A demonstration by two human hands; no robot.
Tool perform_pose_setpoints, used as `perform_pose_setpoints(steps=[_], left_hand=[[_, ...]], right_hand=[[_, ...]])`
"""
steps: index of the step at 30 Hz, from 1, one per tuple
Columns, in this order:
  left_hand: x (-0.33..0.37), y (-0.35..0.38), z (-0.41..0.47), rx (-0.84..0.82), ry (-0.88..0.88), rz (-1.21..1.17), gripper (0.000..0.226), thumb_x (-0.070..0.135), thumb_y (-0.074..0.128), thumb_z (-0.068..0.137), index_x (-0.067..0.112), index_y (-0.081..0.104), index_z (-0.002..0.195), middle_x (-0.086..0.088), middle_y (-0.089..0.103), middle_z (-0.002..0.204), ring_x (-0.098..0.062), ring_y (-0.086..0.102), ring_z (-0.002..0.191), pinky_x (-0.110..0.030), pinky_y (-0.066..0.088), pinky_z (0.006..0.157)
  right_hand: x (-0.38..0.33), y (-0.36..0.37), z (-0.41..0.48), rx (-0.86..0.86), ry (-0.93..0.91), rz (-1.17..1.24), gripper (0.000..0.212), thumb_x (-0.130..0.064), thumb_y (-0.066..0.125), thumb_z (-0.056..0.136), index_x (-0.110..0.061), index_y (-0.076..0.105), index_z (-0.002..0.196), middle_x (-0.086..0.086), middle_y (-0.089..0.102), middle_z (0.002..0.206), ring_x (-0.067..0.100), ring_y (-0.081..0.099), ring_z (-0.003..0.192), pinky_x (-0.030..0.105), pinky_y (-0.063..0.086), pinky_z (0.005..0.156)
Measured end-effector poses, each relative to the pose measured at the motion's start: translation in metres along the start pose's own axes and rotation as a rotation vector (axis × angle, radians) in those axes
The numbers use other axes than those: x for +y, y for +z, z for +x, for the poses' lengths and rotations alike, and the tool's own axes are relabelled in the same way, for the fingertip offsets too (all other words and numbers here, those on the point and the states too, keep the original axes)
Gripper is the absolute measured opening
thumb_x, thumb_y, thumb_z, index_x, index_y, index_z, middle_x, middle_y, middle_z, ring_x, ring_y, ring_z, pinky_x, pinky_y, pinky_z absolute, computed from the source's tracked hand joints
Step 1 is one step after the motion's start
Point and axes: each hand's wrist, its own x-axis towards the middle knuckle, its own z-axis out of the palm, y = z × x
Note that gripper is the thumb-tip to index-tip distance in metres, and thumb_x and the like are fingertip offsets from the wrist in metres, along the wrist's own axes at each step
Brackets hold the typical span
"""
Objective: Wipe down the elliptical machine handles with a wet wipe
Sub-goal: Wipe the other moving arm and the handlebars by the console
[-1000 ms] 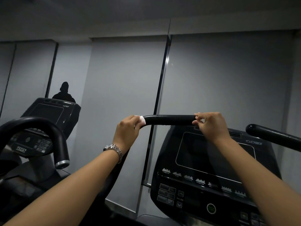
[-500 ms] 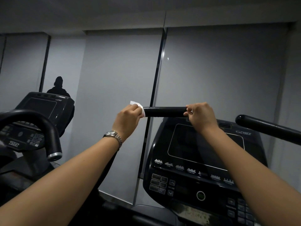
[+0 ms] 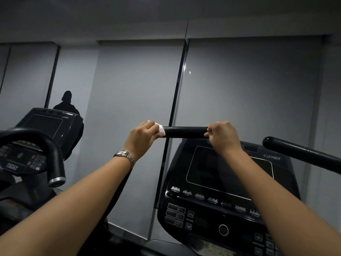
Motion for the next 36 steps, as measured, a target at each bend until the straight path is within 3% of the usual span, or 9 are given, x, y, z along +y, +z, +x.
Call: perform_pose_setpoints(steps=[4,7,10,16,19,22,27,31,36], left_hand=[[0.011,0.002,0.016,0.043,-0.162,-0.119,0.028,0.028,0.06,0.091,0.01,0.054,0.071,0.001,0.053,0.065,-0.017,0.042,0.055,-0.025,0.032,0.051],[0.019,0.007,0.016,0.004,-0.01,-0.12,0.026,0.028,0.056,0.091,0.007,0.058,0.076,-0.002,0.056,0.073,-0.017,0.046,0.062,-0.029,0.04,0.05],[0.002,0.004,0.004,0.009,0.103,-0.027,0.022,0.028,0.059,0.087,0.008,0.059,0.078,-0.002,0.058,0.084,-0.016,0.049,0.075,-0.028,0.043,0.049],[-0.013,-0.004,0.009,-0.002,0.247,0.01,0.027,0.016,0.081,0.071,0.006,0.056,0.074,-0.007,0.057,0.082,-0.022,0.052,0.068,-0.03,0.047,0.051],[0.005,-0.002,0.02,-0.037,0.369,0.011,0.025,0.017,0.08,0.072,0.005,0.059,0.077,-0.01,0.061,0.088,-0.024,0.056,0.072,-0.032,0.051,0.061],[0.032,0.007,0.034,-0.04,0.413,0.006,0.024,0.018,0.08,0.072,0.006,0.059,0.077,-0.01,0.06,0.085,-0.023,0.057,0.071,-0.029,0.051,0.061],[0.035,0.006,0.037,-0.035,0.398,0.049,0.022,0.015,0.078,0.068,0.005,0.06,0.076,-0.008,0.059,0.082,-0.02,0.055,0.068,-0.024,0.049,0.055],[-0.003,-0.007,0.017,-0.022,0.327,0.05,0.029,0.018,0.081,0.068,0.003,0.058,0.078,-0.01,0.059,0.082,-0.024,0.056,0.066,-0.031,0.05,0.055],[-0.01,-0.005,0.012,0.003,0.247,-0.027,0.028,0.02,0.08,0.073,0.003,0.063,0.088,-0.007,0.062,0.085,-0.022,0.058,0.069,-0.03,0.051,0.059]], right_hand=[[0.003,0.005,-0.001,0.013,-0.015,-0.011,0.02,0.005,0.056,0.082,0.001,0.065,0.064,0.009,0.073,0.076,0.025,0.068,0.072,0.025,0.048,0.062],[0.003,0.005,-0.004,0.04,-0.025,-0.006,0.016,0.004,0.056,0.084,0.003,0.071,0.078,0.008,0.074,0.079,0.023,0.069,0.076,0.023,0.045,0.064],[0.004,0.005,-0.003,0.052,-0.035,-0.001,0.017,0.004,0.056,0.084,0.003,0.072,0.078,0.008,0.074,0.079,0.022,0.069,0.077,0.021,0.041,0.063],[0.006,0.009,-0.003,0.071,-0.048,-0.01,0.015,0.003,0.058,0.084,0.002,0.073,0.084,0.008,0.074,0.079,0.024,0.069,0.077,0.023,0.045,0.065],[0.005,0.01,-0.003,0.078,-0.052,-0.019,0.015,0.005,0.058,0.083,0.002,0.073,0.082,0.008,0.074,0.079,0.025,0.069,0.076,0.022,0.042,0.063],[0.005,0.009,-0.003,0.073,-0.047,-0.018,0.014,0.006,0.058,0.082,0.003,0.072,0.081,0.008,0.074,0.079,0.025,0.069,0.077,0.022,0.042,0.063],[0.005,0.005,-0.003,0.062,-0.03,0.002,0.014,0.004,0.059,0.083,0.002,0.073,0.084,0.009,0.074,0.079,0.027,0.069,0.077,0.027,0.049,0.067],[0.005,0.007,-0.002,0.059,-0.013,-0.004,0.016,0.006,0.057,0.082,0.002,0.072,0.082,0.007,0.074,0.079,0.026,0.068,0.076,0.028,0.051,0.067],[0.004,0.011,-0.001,0.056,-0.018,-0.036,0.019,0.011,0.054,0.075,0.0,0.066,0.065,0.006,0.073,0.073,0.024,0.066,0.067,0.02,0.033,0.056]])
